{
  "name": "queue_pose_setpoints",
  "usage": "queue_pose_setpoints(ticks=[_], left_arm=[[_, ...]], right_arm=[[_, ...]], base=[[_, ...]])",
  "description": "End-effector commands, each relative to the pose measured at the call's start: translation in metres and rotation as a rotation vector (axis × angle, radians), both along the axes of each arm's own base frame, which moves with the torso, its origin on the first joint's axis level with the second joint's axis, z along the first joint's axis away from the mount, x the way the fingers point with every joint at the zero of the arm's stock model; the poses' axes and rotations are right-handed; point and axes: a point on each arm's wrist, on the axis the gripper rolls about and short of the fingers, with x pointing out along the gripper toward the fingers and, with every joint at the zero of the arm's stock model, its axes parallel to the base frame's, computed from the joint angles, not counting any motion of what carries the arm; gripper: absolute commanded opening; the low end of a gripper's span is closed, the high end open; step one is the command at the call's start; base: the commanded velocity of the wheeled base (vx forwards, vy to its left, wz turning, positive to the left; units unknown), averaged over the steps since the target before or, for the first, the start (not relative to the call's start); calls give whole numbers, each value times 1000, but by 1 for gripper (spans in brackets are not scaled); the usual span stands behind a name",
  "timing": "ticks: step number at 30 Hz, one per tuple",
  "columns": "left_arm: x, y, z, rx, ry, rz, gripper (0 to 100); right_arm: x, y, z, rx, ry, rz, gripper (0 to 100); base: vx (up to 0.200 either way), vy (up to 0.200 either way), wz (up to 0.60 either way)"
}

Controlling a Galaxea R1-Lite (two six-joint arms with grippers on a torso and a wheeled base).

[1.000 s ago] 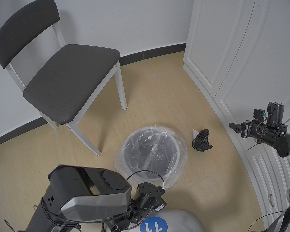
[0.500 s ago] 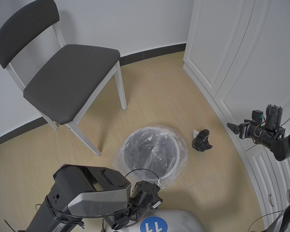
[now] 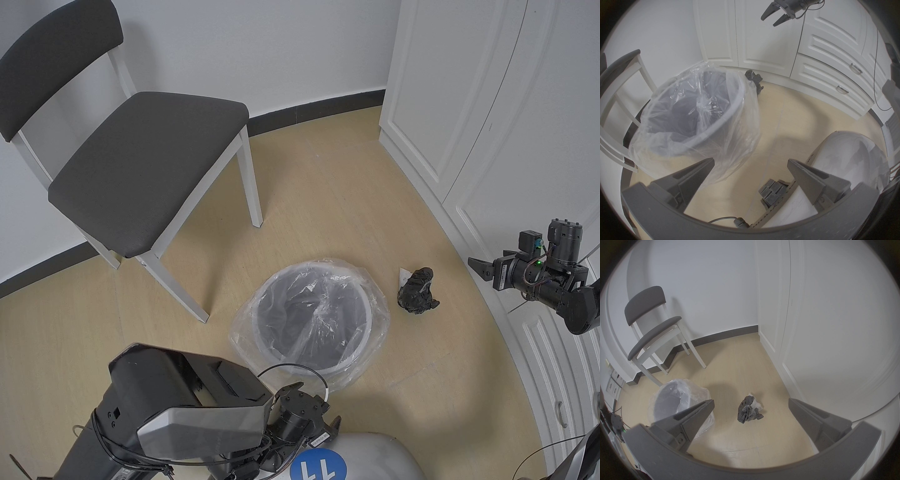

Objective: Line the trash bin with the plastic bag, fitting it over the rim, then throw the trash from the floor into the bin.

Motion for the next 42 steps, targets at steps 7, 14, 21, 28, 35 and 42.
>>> queue_pose_setpoints(ticks=[7, 14, 21, 28, 35, 42], left_arm=[[-16, 14, 32, -18, -20, -14, 100], [-38, 46, 57, 8, -1, -2, 100], [-38, 62, 90, -110, -99, 33, 100], [-29, 86, 102, -117, -184, 243, 100], [-5, 87, 111, -255, -216, 382, 100], [11, 102, 102, -251, -203, 466, 100]], right_arm=[[1, 0, 0, 1, 1, 0, 100], [3, 0, -4, 1, 10, 1, 100], [4, 2, -4, 1, 11, 6, 100], [3, 2, -4, 4, 10, 9, 100], [4, 5, -5, 5, 15, 17, 100], [10, 10, -13, 6, 34, 27, 100]], base=[[0, 0, 0], [0, 0, 0], [0, 0, 0], [0, 0, 0], [0, 0, 0], [0, 0, 0]])
